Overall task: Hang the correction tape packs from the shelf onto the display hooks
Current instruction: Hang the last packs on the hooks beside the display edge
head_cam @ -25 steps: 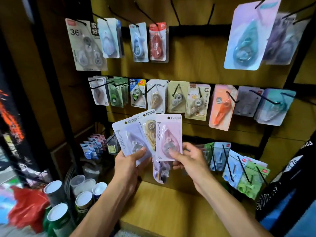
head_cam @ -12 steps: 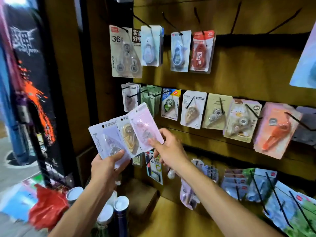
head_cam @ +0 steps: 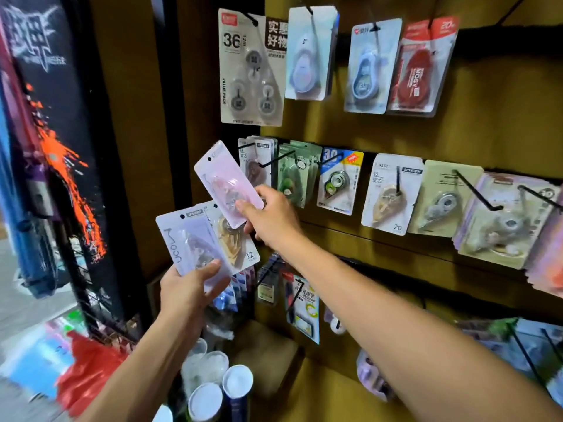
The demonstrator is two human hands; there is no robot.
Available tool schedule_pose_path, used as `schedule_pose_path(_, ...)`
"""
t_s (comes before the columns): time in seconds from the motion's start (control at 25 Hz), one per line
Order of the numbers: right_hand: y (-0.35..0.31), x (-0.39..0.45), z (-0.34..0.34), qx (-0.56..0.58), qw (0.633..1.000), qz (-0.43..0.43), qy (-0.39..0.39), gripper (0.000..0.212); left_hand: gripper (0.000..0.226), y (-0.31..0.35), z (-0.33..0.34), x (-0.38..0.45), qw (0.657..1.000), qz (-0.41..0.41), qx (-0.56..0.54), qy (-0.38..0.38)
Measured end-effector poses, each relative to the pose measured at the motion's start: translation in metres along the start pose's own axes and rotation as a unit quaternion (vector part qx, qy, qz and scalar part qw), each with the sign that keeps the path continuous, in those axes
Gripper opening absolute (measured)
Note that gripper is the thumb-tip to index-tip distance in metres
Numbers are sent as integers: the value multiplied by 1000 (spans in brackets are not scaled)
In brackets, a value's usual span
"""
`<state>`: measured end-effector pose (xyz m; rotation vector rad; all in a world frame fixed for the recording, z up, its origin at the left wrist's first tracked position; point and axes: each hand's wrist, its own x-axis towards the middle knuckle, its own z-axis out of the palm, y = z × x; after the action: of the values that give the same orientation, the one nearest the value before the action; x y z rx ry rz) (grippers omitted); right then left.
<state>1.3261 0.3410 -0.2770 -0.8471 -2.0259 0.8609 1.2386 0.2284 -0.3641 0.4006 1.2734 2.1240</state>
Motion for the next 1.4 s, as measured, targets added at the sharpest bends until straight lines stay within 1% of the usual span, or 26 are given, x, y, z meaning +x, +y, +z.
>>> schedule_pose_path(0.2, -6, 5, 9, 25, 1000, 10, 2, 16, 26, -1, -12, 6, 1000, 9, 23, -2)
schedule_pose_path(0.36, -5, -6, 14, 70, 997, -32, 4, 15, 28, -3, -18, 2, 999, 17, 36, -5)
schedule_pose_path(0.52, -12, -2, 18, 32, 999, 25, 17, 20, 35, -4, -18, 0, 999, 18, 34, -8)
schedule_pose_path(0.6, -13, -2, 20, 21, 999, 27, 31, 25, 34, -3, -18, -1, 999, 19, 31, -9)
schedule_pose_path(0.72, -11, -6, 24, -15, 997, 14, 71, 34, 30, 0, -17, -2, 999, 23, 26, -8)
schedule_pose_path(0.8, -13, -7, 25, -37, 995, 0, 90, 33, 31, 1, -18, -1, 999, 26, 25, -6)
schedule_pose_path(1.0, -17, -18, 30, 45, 994, -4, 100, 35, 35, -1, -23, 5, 999, 28, 26, 1)
schedule_pose_path(1.2, -11, -24, 29, 39, 991, -17, 125, 32, 38, -1, -29, 9, 999, 28, 16, 2)
schedule_pose_path(1.32, -8, -25, 31, 20, 993, -50, 104, 28, 39, -2, -32, 8, 1000, 26, 17, 1)
schedule_pose_path(1.4, -5, -27, 35, 10, 995, -46, 91, 27, 40, -3, -35, 8, 1000, 27, 16, 1)
